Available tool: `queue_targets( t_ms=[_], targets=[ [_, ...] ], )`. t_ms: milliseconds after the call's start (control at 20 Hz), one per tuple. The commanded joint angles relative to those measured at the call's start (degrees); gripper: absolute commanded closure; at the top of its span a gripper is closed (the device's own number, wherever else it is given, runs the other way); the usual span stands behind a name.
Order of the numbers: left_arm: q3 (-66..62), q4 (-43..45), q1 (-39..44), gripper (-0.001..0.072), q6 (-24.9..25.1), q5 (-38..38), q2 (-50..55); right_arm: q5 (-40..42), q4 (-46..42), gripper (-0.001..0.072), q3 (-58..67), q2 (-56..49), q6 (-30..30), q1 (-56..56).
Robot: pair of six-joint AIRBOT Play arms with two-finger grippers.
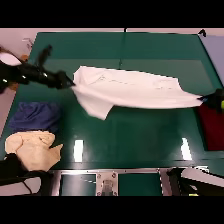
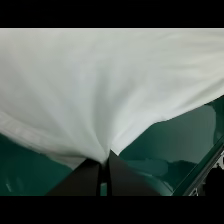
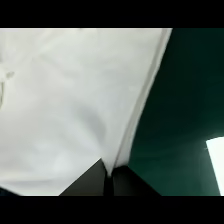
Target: Fold the shirts.
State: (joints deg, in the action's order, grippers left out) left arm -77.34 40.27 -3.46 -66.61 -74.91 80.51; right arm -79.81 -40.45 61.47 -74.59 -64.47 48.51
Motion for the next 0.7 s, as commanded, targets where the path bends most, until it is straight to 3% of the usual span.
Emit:
queue_targets(
  t_ms=[0, 350, 650],
  targets=[
    [-13.84, 0.00, -0.04, 0.0681, -1.53, -0.02, -9.90, 2.40, 2.80, 0.0699, 8.41, 11.10, -3.21, 0.13],
    [-41.29, 1.42, -0.04, 0.0680, -1.29, 7.13, -25.27, 20.74, 7.26, 0.0699, 26.12, 31.30, -8.87, 0.13],
    [-40.00, 10.25, -0.04, 0.0679, -5.22, 5.55, -27.80, 23.32, 5.90, 0.0699, 30.64, 34.10, -8.90, 0.04]
  ],
)
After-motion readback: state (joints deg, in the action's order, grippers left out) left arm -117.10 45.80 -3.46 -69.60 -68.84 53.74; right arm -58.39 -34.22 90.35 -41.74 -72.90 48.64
